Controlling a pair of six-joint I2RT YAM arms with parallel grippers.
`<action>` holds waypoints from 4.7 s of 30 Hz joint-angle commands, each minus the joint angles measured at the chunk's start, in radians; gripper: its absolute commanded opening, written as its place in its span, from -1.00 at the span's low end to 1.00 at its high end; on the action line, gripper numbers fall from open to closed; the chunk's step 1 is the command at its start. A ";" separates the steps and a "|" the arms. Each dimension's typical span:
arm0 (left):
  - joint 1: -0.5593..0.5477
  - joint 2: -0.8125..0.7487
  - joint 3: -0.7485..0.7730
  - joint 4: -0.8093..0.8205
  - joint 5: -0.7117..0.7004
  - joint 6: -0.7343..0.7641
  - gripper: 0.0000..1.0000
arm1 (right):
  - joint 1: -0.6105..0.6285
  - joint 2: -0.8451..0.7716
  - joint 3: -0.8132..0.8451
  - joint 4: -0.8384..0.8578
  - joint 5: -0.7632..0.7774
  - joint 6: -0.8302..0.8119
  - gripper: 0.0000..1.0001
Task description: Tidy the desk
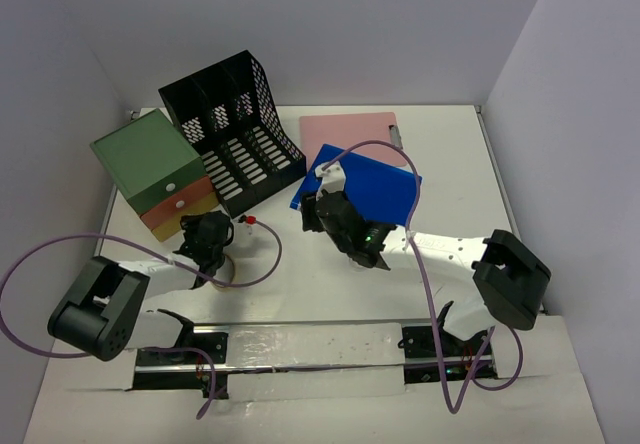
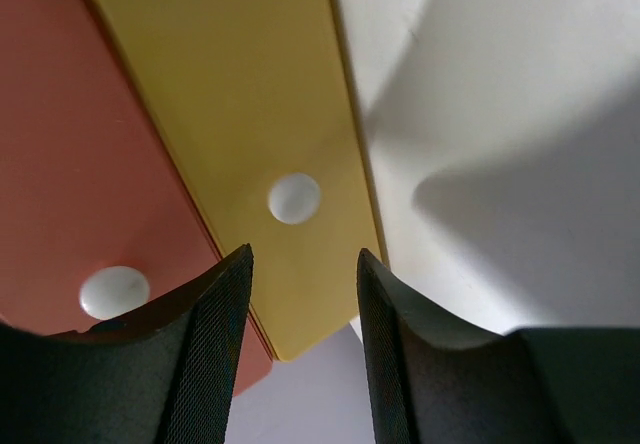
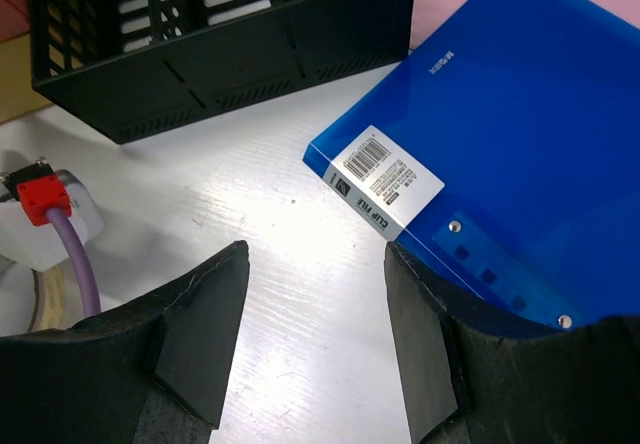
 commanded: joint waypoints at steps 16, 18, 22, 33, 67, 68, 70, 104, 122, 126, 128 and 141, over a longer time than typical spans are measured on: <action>0.024 0.184 -0.015 0.340 -0.046 0.087 -0.26 | -0.011 0.020 0.052 -0.023 0.002 0.012 0.27; 0.024 0.191 -0.030 0.389 -0.052 0.109 -0.25 | -0.012 0.020 0.050 -0.026 -0.001 0.011 0.27; 0.019 0.154 -0.063 0.445 -0.035 0.136 -0.24 | -0.013 0.028 0.061 -0.032 -0.009 0.010 0.27; 0.014 0.058 0.027 0.228 0.069 -0.015 -0.11 | -0.013 0.040 0.093 -0.052 -0.007 0.012 0.26; 0.075 0.342 -0.037 0.571 -0.006 0.125 -0.15 | -0.024 0.049 0.094 -0.078 0.007 -0.007 0.26; 0.075 0.355 -0.040 0.596 -0.009 0.133 -0.16 | -0.024 0.048 0.093 -0.077 0.006 -0.007 0.26; 0.076 0.367 -0.041 0.637 -0.019 0.139 -0.20 | -0.025 0.050 0.098 -0.078 0.002 -0.008 0.27; 0.173 -0.114 0.194 -0.377 0.392 -0.426 -0.81 | -0.033 -0.032 0.021 -0.038 0.015 0.012 0.27; 0.275 -0.172 0.260 -0.397 0.443 -0.497 -0.20 | -0.031 -0.051 0.026 -0.029 -0.026 0.004 0.26; 0.278 -0.148 0.183 -0.279 0.405 -0.418 -0.08 | -0.031 -0.037 0.040 -0.022 -0.039 0.002 0.26; 0.276 -0.152 0.131 -0.187 0.382 -0.295 -0.02 | -0.031 -0.037 0.041 -0.022 -0.043 -0.001 0.26; 0.250 -0.139 0.286 -0.351 0.498 -0.330 0.10 | -0.031 -0.032 0.038 -0.043 -0.030 -0.018 0.26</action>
